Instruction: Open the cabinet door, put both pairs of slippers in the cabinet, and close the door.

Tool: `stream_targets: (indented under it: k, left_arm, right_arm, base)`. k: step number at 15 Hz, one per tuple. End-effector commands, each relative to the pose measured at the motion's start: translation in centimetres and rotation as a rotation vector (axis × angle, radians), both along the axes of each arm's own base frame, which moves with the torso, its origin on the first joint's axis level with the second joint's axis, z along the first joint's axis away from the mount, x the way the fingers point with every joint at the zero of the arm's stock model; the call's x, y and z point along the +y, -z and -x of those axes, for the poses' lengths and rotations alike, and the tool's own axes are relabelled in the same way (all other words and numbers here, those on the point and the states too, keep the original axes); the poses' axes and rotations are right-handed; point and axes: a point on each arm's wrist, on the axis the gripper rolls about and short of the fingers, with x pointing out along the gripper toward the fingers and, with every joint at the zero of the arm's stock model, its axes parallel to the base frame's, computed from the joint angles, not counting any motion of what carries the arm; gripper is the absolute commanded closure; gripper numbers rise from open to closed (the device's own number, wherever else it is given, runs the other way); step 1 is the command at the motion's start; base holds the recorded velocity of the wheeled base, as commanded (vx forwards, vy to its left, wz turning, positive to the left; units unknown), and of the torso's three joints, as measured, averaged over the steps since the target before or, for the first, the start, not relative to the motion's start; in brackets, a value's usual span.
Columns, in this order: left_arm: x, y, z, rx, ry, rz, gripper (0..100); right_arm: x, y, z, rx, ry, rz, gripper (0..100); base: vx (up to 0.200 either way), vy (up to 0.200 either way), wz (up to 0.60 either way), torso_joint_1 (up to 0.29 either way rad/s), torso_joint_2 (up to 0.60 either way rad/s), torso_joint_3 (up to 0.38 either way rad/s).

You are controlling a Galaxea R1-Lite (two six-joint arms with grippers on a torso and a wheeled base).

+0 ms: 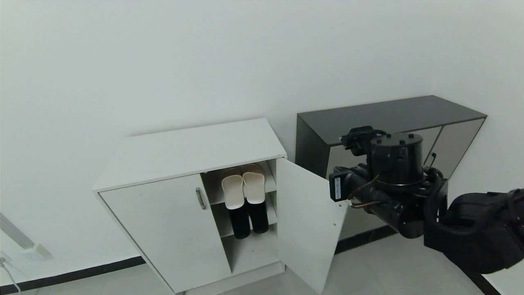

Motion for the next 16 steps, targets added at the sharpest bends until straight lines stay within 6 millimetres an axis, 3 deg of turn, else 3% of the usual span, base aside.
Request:
stream_targets:
  k: [1, 3, 8, 16]
  left_arm:
    - [0.0, 0.0, 0.0, 0.001, 0.0, 0.0, 100]
    - [0.0, 0.0, 0.0, 0.0, 0.0, 0.0, 100]
    - [0.0, 0.0, 0.0, 0.0, 0.0, 0.0, 100]
    - [0.0, 0.0, 0.0, 0.0, 0.0, -0.001, 100]
  right_arm:
    - [-1.9, 1.4, -4.7, 0.061, 0.027, -0.004, 100]
    - [-2.3, 2.4, -7.1, 0.093, 0.058, -0.005, 100]
    - [-3.0, 5.6, -10.9, 0.149, 0.072, -0.002, 100]
    - [-3.4, 9.2, -13.4, 0.219, 0.083, -0.018, 100]
  base:
    - [0.0, 0.0, 0.0, 0.0, 0.0, 0.0]
    - [0.0, 0.0, 0.0, 0.0, 0.0, 0.0]
    - [0.0, 0.0, 0.0, 0.0, 0.0, 0.0]
    - [0.0, 0.0, 0.0, 0.0, 0.0, 0.0]
